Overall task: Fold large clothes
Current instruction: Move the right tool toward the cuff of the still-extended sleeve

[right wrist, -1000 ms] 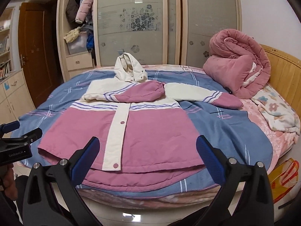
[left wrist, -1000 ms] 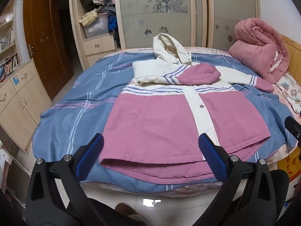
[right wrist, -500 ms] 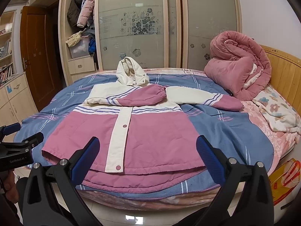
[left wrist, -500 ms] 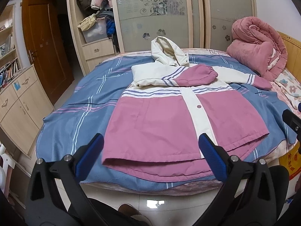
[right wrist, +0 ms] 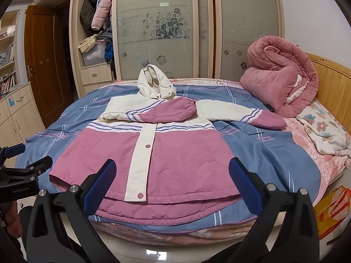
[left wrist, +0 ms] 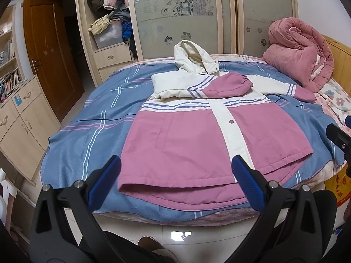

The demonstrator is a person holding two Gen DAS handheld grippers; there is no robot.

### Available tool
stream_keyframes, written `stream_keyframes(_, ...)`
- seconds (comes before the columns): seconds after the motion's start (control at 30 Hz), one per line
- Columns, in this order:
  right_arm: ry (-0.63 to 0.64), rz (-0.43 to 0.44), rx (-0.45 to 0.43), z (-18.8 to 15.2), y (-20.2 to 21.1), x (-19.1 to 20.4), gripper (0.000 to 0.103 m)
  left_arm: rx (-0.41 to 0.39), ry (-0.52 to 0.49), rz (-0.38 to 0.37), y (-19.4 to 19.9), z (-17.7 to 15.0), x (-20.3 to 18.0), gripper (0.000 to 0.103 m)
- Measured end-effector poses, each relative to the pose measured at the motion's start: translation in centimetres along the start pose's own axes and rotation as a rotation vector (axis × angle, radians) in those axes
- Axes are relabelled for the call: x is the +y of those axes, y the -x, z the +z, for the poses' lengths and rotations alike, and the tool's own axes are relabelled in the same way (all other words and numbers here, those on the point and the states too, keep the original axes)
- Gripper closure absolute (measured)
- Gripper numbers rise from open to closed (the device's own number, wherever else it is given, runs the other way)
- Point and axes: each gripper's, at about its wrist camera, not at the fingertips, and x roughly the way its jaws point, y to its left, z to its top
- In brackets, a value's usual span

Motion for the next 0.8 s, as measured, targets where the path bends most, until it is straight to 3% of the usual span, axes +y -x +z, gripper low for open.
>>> stream_keyframes(0.8,0.005,0.001,0.022,0.1,-1.3,0.0,0.001,0.019,-0.007,-0.019,-1.3,0.2,-0.3,0.002)
